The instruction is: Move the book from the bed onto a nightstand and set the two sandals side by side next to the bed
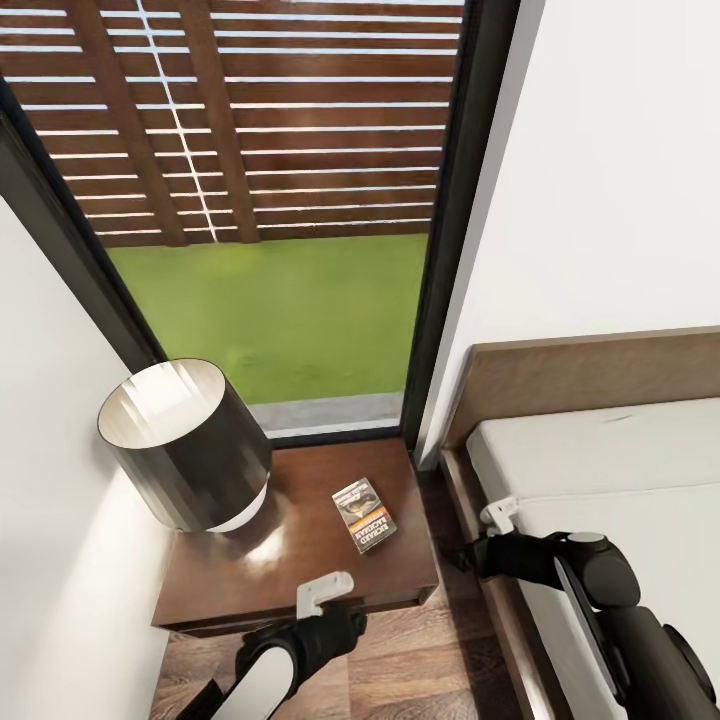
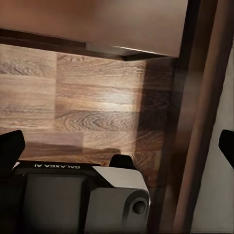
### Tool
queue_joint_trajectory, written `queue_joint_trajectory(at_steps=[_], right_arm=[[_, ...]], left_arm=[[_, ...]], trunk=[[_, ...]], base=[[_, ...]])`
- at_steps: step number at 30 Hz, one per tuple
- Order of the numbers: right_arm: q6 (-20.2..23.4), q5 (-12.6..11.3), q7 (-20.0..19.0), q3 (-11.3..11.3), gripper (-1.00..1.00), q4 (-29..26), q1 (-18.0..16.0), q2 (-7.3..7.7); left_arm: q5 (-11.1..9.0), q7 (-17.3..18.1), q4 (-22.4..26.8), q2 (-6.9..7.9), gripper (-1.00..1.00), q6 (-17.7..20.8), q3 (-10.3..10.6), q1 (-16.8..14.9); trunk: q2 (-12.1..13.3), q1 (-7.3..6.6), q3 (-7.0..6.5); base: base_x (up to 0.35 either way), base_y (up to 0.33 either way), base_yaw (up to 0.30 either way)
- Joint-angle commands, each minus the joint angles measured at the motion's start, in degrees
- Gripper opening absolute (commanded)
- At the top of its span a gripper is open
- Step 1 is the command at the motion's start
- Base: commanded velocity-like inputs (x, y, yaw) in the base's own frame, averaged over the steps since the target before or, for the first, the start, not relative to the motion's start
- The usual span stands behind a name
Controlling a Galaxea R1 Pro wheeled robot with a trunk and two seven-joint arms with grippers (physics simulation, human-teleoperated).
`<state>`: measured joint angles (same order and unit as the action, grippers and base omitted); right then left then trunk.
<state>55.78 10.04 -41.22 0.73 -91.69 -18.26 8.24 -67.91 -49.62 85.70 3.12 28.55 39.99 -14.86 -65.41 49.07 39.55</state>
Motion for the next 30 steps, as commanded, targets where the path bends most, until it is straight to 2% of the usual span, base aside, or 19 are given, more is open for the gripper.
queue_joint_trajectory(at_steps=[1, 20, 30], right_arm=[[0.14, 0.60, -0.48, 0.04, 1.00, -0.06, -0.04, 0.03], [-1.64, 0.79, -0.24, -0.08, 1.00, 0.00, 3.66, 0.03], [-3.55, 1.11, -0.19, -0.05, 1.00, 0.16, 6.59, 0.02]], left_arm=[[-0.32, -0.41, 0.07, 0.04, 1.00, 0.06, 0.09, -0.05], [0.29, 3.32, -5.16, 0.55, 1.00, -2.86, 0.15, 1.34], [4.90, 8.28, -10.12, 0.51, 1.00, -4.31, 0.32, 2.57]], trunk=[[-0.03, 0.00, 0.05], [-0.03, 0.00, 0.05], [-0.03, 0.00, 0.05]], base=[[0.000, 0.000, 0.000], [0.000, 0.000, 0.000], [0.000, 0.000, 0.000]])
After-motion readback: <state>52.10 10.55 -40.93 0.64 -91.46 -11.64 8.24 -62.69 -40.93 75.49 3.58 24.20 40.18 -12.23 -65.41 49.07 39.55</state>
